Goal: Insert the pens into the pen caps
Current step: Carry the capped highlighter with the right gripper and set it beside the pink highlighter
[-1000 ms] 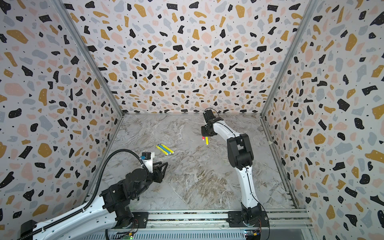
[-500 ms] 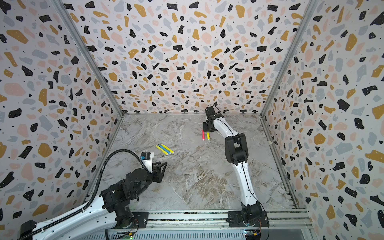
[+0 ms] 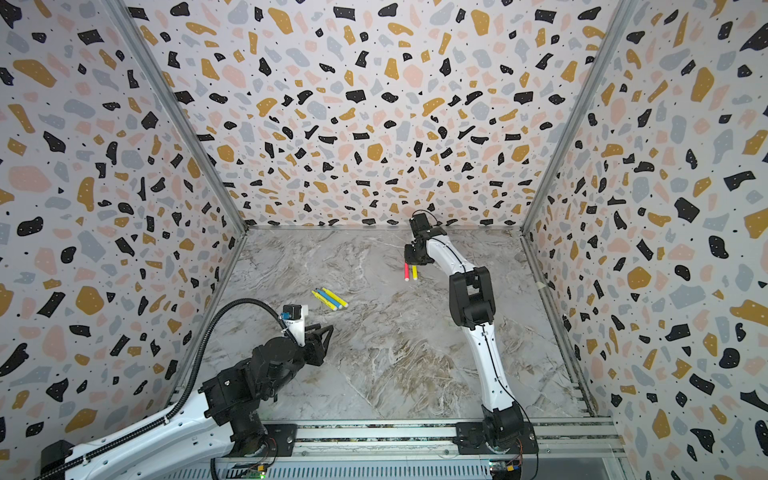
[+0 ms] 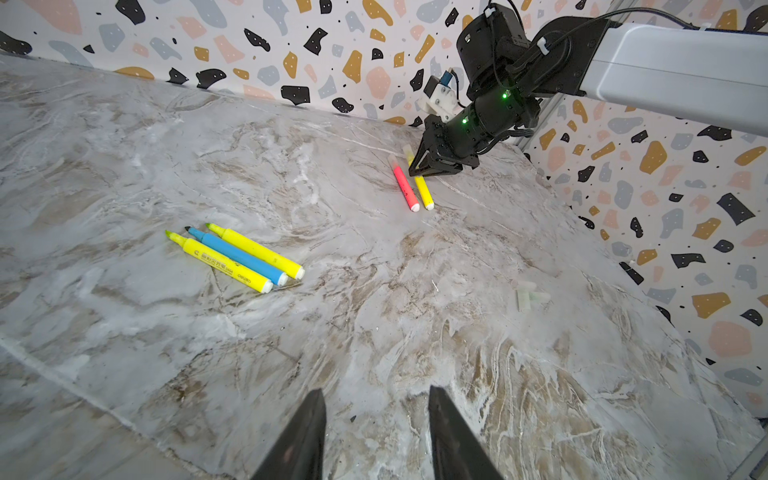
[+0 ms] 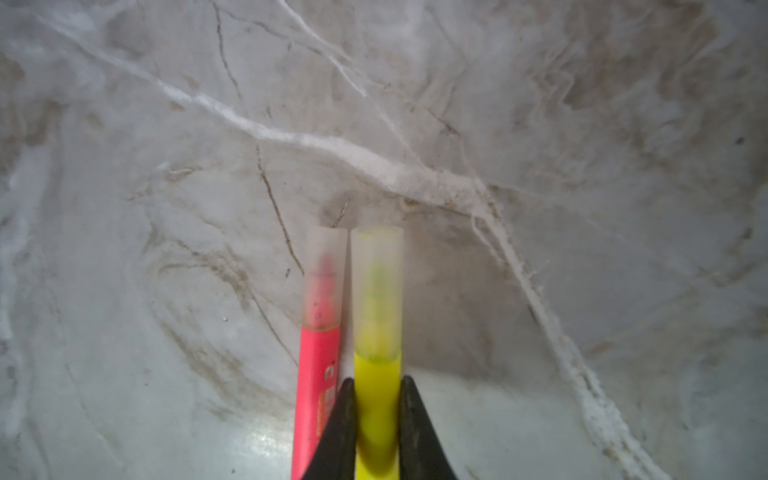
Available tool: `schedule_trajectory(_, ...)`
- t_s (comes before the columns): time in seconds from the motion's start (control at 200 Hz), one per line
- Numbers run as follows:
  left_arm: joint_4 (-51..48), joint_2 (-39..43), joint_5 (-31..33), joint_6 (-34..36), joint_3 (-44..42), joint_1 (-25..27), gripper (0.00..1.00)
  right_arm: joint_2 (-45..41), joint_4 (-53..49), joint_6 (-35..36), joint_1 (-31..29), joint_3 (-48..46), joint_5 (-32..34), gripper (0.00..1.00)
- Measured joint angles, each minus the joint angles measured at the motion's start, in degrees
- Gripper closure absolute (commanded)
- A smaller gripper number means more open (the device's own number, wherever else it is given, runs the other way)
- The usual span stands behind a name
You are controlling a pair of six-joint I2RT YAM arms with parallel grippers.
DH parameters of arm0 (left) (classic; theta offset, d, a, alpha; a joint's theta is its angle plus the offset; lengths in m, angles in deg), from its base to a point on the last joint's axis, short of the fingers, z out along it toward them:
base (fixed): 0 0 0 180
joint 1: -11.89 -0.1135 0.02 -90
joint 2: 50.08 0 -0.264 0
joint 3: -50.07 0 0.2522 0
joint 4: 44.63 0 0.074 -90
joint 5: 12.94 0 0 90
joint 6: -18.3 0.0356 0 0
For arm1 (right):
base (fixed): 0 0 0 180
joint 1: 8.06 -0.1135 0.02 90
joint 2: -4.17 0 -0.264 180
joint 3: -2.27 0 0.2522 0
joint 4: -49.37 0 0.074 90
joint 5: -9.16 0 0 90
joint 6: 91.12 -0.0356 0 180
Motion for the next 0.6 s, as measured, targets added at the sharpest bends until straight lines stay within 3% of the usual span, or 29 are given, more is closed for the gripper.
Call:
schedule_trajectory(0.09, -0.35, 0.52, 0.02, 0.00, 0.00, 0.00, 0.59, 0.13, 0.04, -0.26, 0.00, 0.44, -0.35, 0.82)
schedule_trajectory(0.395, -1.01, 1.36, 0.87, -0.02, 0.00, 0.00, 0.59, -0.66, 0.42, -0.61, 0.09, -0.83, -2.51, 0.69)
schedule_trajectory(0.601, -1.44, 1.51, 1.07, -0.04, 0.33, 0.00, 0.57, -3.39, 0.42, -0.59, 0.11, -2.64, -2.99, 0.66)
